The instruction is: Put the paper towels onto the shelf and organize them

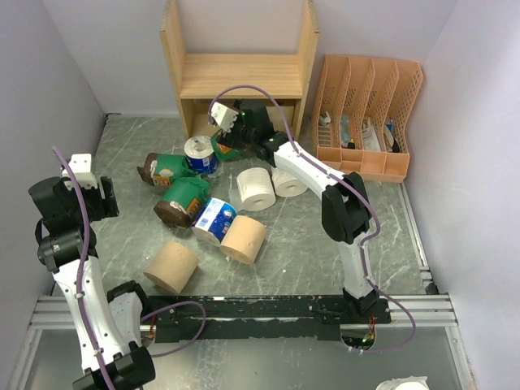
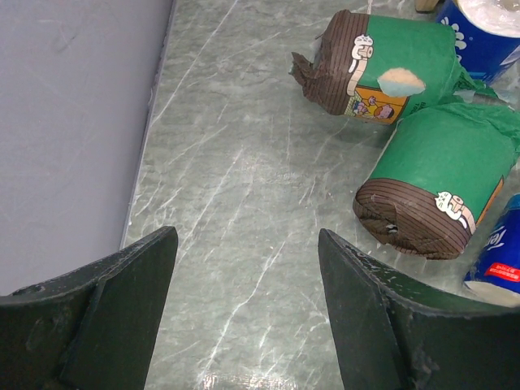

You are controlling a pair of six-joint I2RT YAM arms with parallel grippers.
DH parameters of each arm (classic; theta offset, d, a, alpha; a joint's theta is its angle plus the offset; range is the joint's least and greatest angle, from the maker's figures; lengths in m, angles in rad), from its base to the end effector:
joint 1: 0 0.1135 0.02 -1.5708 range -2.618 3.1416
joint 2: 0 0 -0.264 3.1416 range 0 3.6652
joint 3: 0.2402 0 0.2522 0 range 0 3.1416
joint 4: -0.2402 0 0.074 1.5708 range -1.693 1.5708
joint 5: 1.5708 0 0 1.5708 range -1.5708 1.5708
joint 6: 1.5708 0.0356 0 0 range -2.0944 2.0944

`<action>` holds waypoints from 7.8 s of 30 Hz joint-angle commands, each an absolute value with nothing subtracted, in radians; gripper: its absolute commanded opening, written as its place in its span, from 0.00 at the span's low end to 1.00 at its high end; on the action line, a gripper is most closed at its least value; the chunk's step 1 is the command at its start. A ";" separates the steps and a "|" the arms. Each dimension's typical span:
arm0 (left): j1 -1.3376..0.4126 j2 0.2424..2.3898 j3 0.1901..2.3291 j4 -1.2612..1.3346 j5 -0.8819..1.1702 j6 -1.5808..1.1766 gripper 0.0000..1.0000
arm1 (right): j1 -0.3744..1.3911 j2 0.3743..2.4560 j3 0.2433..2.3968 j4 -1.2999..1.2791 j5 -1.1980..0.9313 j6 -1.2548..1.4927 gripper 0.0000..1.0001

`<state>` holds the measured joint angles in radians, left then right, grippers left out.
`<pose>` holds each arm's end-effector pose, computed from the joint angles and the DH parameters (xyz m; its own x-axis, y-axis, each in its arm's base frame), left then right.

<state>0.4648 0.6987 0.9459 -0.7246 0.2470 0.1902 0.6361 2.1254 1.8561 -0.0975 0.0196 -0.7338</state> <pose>0.1264 0.0537 0.3516 -0.4488 -0.0200 -0.8934 -0.1585 0.9857 0.0576 0.4134 0.3044 0.2913 0.1737 -0.7041 -0.6885 -0.6233 0.4627 -0.6304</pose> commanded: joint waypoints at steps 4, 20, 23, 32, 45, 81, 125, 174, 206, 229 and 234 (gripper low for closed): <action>0.466 0.697 0.942 -0.693 0.257 0.189 0.81 | 0.647 2.201 1.924 -0.428 -0.153 -0.665 0.88; 0.466 0.697 0.942 -0.694 0.255 0.187 0.80 | 0.655 2.157 1.964 -0.619 -0.138 -0.729 0.87; 0.466 0.699 0.940 -0.693 0.256 0.188 0.80 | 0.664 2.057 1.933 -0.601 -0.120 -0.723 0.90; 0.467 0.696 0.941 -0.695 0.253 0.186 0.80 | 0.696 1.928 2.002 -0.755 -0.213 -0.593 1.00; 0.467 0.702 0.941 -0.693 0.251 0.186 0.80 | 0.702 1.731 1.629 -1.286 -0.500 -0.830 0.89; 0.466 0.693 0.940 -0.694 0.258 0.188 0.80 | 0.700 2.064 1.762 -1.330 -0.718 -0.861 0.43; 0.467 0.686 0.941 -0.696 0.267 0.192 0.79 | 0.771 1.833 1.905 -0.611 0.549 -0.885 0.00; 0.440 0.683 0.942 -0.696 0.259 0.189 0.79 | 0.700 2.319 2.114 -0.067 0.580 -1.245 0.47; 0.442 0.691 0.943 -0.698 0.270 0.193 0.80 | 0.801 1.942 1.962 -0.697 0.023 -0.612 0.64; 0.442 0.687 0.942 -0.699 0.272 0.195 0.80 | 0.669 1.984 1.760 -0.486 0.055 -0.785 0.61; 0.442 0.687 0.942 -0.698 0.273 0.195 0.80 | 0.669 2.037 1.815 -0.519 0.039 -0.784 0.61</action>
